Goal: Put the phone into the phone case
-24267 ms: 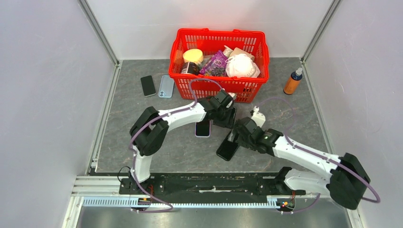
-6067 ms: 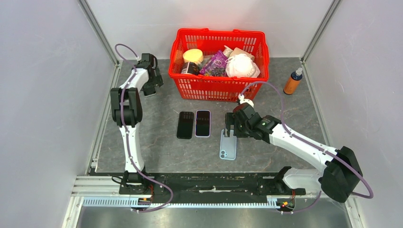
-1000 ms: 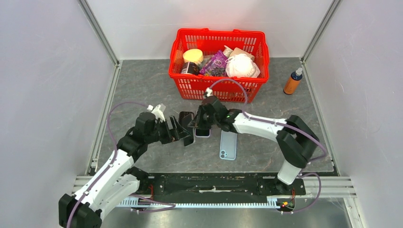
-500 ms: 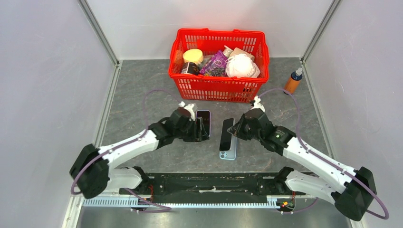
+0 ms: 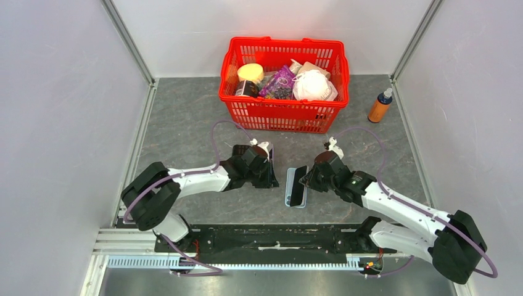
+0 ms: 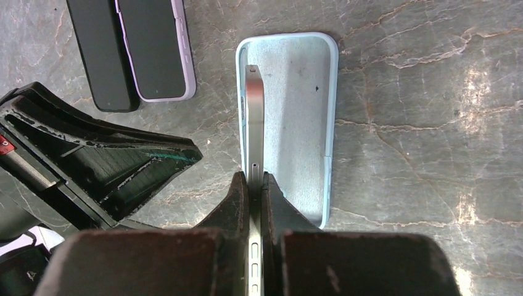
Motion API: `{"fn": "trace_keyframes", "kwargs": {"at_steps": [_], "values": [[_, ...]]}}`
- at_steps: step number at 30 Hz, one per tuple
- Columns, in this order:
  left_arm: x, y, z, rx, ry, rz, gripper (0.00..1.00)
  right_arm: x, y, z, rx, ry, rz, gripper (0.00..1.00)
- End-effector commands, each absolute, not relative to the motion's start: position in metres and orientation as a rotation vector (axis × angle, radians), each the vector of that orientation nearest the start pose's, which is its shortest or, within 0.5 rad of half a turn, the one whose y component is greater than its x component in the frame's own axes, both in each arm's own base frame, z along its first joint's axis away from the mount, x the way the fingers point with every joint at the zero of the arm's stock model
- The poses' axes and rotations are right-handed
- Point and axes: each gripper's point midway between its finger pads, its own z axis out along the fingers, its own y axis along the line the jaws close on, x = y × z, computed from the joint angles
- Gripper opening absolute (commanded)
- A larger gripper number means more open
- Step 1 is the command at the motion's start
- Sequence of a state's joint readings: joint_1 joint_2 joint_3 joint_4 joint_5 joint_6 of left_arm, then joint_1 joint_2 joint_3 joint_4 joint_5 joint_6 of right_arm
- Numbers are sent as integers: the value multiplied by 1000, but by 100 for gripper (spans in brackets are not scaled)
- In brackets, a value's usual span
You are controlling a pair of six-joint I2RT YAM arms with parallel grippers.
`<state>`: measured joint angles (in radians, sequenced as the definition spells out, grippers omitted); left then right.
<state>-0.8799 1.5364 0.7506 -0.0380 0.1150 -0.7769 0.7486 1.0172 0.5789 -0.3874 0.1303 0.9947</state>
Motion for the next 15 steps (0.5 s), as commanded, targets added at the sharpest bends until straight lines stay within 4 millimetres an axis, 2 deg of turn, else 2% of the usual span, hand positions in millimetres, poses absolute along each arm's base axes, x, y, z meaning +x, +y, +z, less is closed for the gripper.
{"fn": "trace_keyframes", "kwargs": {"at_steps": [1,9,15], "values": [[201,-344,57,192,2526,-960,21,218,213,100,383,2353,724,0],[195,-352,44,218,2560,-950,17,229,218,94,354,2343,719,0],[197,-355,38,228,2574,-943,15,228,220,85,350,2391,725,0]]}}
